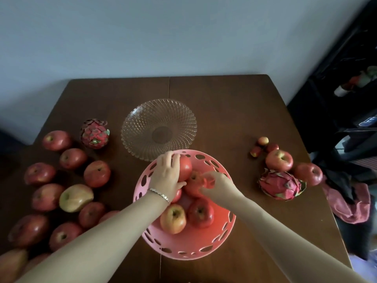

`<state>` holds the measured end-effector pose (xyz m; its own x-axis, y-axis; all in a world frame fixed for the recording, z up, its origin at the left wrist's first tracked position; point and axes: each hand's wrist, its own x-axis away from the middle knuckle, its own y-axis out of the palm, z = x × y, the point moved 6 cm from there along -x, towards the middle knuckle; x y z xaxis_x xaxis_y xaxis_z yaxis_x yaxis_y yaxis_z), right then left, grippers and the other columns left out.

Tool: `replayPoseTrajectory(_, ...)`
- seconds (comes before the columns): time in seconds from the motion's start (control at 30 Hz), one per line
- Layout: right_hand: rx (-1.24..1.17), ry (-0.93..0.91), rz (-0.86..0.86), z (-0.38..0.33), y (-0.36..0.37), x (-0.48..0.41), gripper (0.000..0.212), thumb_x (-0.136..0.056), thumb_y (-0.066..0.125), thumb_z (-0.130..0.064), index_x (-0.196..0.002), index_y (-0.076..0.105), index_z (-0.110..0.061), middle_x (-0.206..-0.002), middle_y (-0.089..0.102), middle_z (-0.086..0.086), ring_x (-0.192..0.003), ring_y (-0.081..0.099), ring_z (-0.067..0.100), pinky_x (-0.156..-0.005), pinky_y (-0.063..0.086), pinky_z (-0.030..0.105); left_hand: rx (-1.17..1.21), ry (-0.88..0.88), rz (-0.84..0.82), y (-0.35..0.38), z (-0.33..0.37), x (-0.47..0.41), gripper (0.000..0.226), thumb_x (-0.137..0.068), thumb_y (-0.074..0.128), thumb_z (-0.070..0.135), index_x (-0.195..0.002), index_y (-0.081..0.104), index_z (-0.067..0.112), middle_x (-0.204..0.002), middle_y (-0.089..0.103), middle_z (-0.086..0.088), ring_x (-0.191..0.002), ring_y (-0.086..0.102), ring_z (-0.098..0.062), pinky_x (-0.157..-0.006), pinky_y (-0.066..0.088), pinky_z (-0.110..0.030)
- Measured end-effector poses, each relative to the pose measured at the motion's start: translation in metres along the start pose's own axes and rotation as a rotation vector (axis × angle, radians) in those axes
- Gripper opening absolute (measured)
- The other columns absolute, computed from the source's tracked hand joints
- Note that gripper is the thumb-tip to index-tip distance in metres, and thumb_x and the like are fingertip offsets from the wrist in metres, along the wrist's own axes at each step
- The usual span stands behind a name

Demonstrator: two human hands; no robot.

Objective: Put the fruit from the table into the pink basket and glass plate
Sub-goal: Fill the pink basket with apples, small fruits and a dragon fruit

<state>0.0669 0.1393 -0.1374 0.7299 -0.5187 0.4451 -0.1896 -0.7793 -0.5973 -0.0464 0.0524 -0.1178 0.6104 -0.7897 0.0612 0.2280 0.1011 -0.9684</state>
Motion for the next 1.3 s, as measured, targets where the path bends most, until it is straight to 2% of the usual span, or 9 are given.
replayPoseTrajectory(0.13, -0.003, 0.03, -0.008, 0.004, 0.012, -0.004, 0.039, -0.08, 0.063, -0.022, -0.118, 0.056, -0.016, -0.117, 0.055, 0.007, -0.11, 0.053, 0.023, -0.085, 0.041, 0.027, 0.232, -0.091, -0.019, 0.002, -0.009, 0.003, 0.072, -0.066, 0.081, 0.032, -0.122, 0.049, 0.0, -0.124, 0.042, -0.02, -0.114, 0.045, -0.035, -0.101, 0.036, -0.034)
replayPoseTrajectory(0.3, -0.004, 0.024, -0.036, 0.002, 0.024, -0.006, 0.045, -0.083, 0.057, -0.024, -0.127, 0.05, -0.024, -0.127, 0.05, 0.006, -0.124, 0.042, 0.021, -0.093, 0.037, 0.025, 0.396, -0.162, -0.017, 0.003, -0.013, 0.002, 0.048, -0.071, 0.078, 0.018, -0.108, 0.052, 0.004, -0.114, 0.052, -0.012, -0.107, 0.05, -0.027, -0.08, 0.029, -0.017)
replayPoseTrajectory(0.43, 0.068, 0.045, -0.032, 0.005, 0.025, -0.004, 0.05, -0.085, 0.054, -0.022, -0.134, 0.044, -0.026, -0.131, 0.04, 0.008, -0.111, 0.055, 0.028, -0.09, 0.043, 0.028, 0.283, -0.059, 0.079, 0.007, -0.008, 0.006, 0.056, -0.057, 0.082, 0.005, -0.108, 0.06, 0.006, -0.12, 0.052, -0.017, -0.109, 0.048, -0.04, -0.094, 0.043, -0.043)
replayPoseTrajectory(0.6, 0.112, -0.01, -0.047, 0.002, 0.023, 0.0, 0.047, -0.084, 0.054, -0.022, -0.13, 0.05, -0.024, -0.13, 0.046, 0.007, -0.113, 0.053, 0.026, -0.093, 0.042, 0.029, 0.146, -0.134, 0.026, 0.004, -0.008, 0.0, 0.066, -0.073, 0.075, 0.02, -0.131, 0.045, 0.019, -0.139, 0.037, -0.011, -0.125, 0.034, -0.035, -0.105, 0.032, -0.039)
replayPoseTrajectory(0.77, 0.079, -0.163, 0.448, 0.014, -0.069, 0.005, 0.027, -0.081, 0.06, -0.012, -0.107, 0.065, -0.012, -0.114, 0.059, 0.006, -0.111, 0.053, 0.02, -0.093, 0.041, 0.026, 0.106, -0.206, -0.039, 0.01, 0.005, -0.004, 0.061, -0.083, 0.067, 0.023, -0.136, 0.036, 0.026, -0.145, 0.027, -0.007, -0.125, 0.034, -0.035, -0.099, 0.042, -0.04)
replayPoseTrajectory(0.83, 0.172, -0.018, 0.577, 0.044, -0.11, -0.006, 0.036, -0.08, 0.061, -0.013, -0.116, 0.06, -0.01, -0.123, 0.053, 0.012, -0.119, 0.046, 0.029, -0.098, 0.037, 0.032, 0.181, -0.265, -0.02, 0.011, 0.003, -0.003, 0.061, -0.081, 0.069, 0.021, -0.135, 0.04, 0.025, -0.144, 0.029, -0.009, -0.124, 0.037, -0.037, -0.1, 0.041, -0.042)
replayPoseTrajectory(1.0, 0.428, 0.623, 0.365, 0.13, -0.144, -0.037, 0.071, -0.079, 0.065, -0.04, -0.134, 0.032, -0.008, -0.135, 0.036, 0.025, -0.124, 0.034, 0.04, -0.098, 0.039, 0.043, 0.372, -0.312, 0.032, 0.013, -0.006, -0.003, 0.059, -0.073, 0.075, 0.015, -0.127, 0.049, 0.015, -0.132, 0.041, -0.015, -0.116, 0.047, -0.04, -0.099, 0.041, -0.047)
replayPoseTrajectory(1.2, 0.396, 0.644, 0.373, 0.147, -0.142, -0.048, 0.074, -0.075, 0.072, -0.038, -0.133, 0.034, -0.01, -0.127, 0.044, 0.023, -0.118, 0.044, 0.038, -0.088, 0.046, 0.042, 0.256, -0.277, -0.02, 0.015, -0.006, -0.006, 0.064, -0.075, 0.074, 0.021, -0.131, 0.044, 0.014, -0.135, 0.038, -0.016, -0.117, 0.046, -0.039, -0.1, 0.039, -0.044)
replayPoseTrajectory(1.3, 0.359, 0.479, 0.449, 0.128, -0.146, -0.04, 0.074, -0.069, 0.076, -0.035, -0.131, 0.038, -0.018, -0.123, 0.044, 0.017, -0.115, 0.044, 0.034, -0.08, 0.047, 0.04, 0.248, -0.279, -0.025, 0.016, -0.005, -0.007, 0.064, -0.076, 0.074, 0.02, -0.131, 0.044, 0.013, -0.136, 0.037, -0.017, -0.116, 0.046, -0.04, -0.1, 0.038, -0.044)
